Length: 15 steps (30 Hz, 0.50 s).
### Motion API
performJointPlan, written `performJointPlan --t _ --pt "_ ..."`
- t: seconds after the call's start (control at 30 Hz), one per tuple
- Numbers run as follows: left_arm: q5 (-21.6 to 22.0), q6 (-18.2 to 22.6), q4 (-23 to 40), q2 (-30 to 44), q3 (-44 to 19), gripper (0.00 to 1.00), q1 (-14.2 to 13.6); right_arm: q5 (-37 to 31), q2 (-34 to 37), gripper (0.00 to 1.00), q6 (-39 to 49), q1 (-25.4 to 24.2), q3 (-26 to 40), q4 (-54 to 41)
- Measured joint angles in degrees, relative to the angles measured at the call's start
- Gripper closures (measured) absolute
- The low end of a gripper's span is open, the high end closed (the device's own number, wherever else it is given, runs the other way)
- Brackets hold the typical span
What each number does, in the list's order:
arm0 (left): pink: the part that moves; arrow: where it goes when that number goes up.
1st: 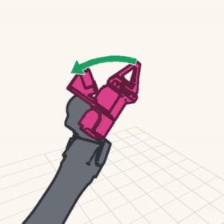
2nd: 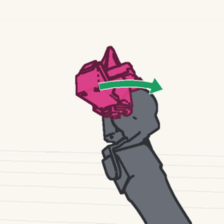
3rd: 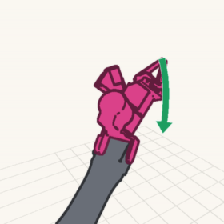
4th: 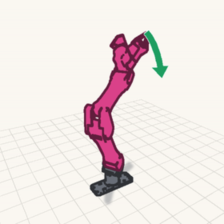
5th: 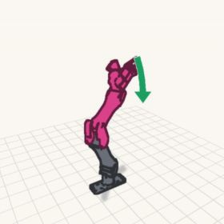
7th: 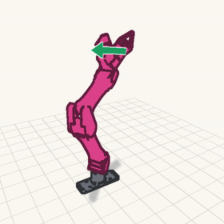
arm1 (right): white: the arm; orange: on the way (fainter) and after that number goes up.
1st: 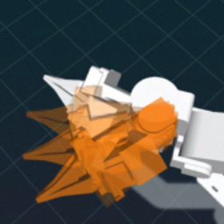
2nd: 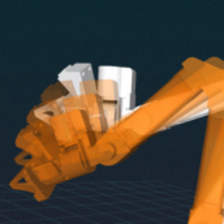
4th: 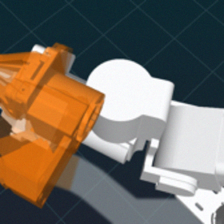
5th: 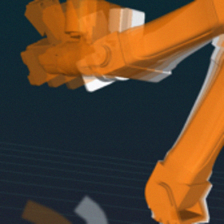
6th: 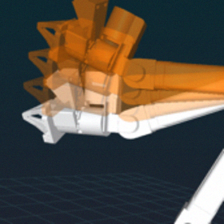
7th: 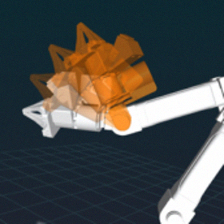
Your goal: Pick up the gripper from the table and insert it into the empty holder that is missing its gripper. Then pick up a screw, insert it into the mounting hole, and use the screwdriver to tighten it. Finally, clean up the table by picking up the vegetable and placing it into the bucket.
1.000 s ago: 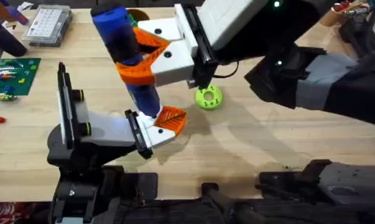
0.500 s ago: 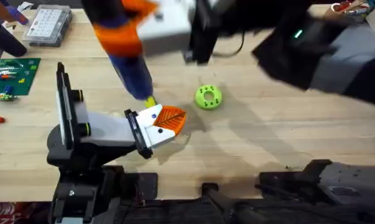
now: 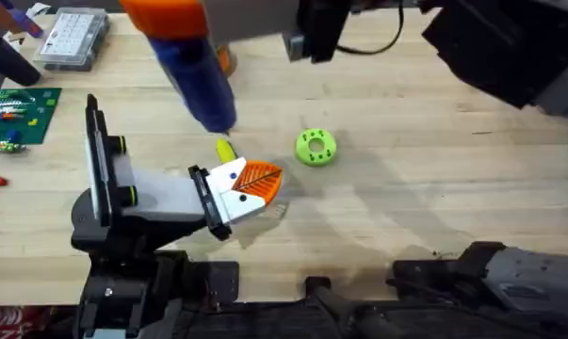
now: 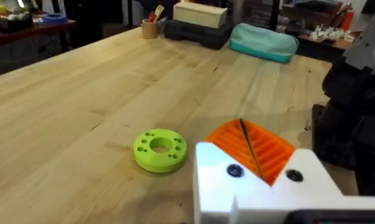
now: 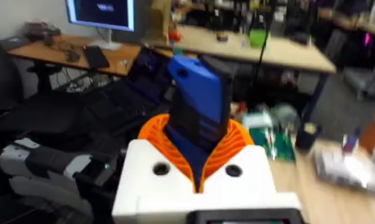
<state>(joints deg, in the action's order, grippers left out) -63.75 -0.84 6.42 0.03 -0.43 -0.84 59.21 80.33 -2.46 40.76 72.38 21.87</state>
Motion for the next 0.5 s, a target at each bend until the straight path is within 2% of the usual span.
performJointPlan --t 0.13,0.3,0.5 --pt "0.0 0.0 0.0 0.0 0.0 0.997 0.0 -4.8 0.4 0.981 7.5 -1.1 2.4 -17.9" --pt "0.0 0.0 0.0 0.0 0.0 0.997 0.0 -11.7 1.0 0.981 17.3 -4.7 9.0 -38.8" --pt "0.0 0.0 0.0 0.0 0.0 0.997 0.0 -26.0 0.8 0.981 27.3 -9.7 13.8 -53.5"
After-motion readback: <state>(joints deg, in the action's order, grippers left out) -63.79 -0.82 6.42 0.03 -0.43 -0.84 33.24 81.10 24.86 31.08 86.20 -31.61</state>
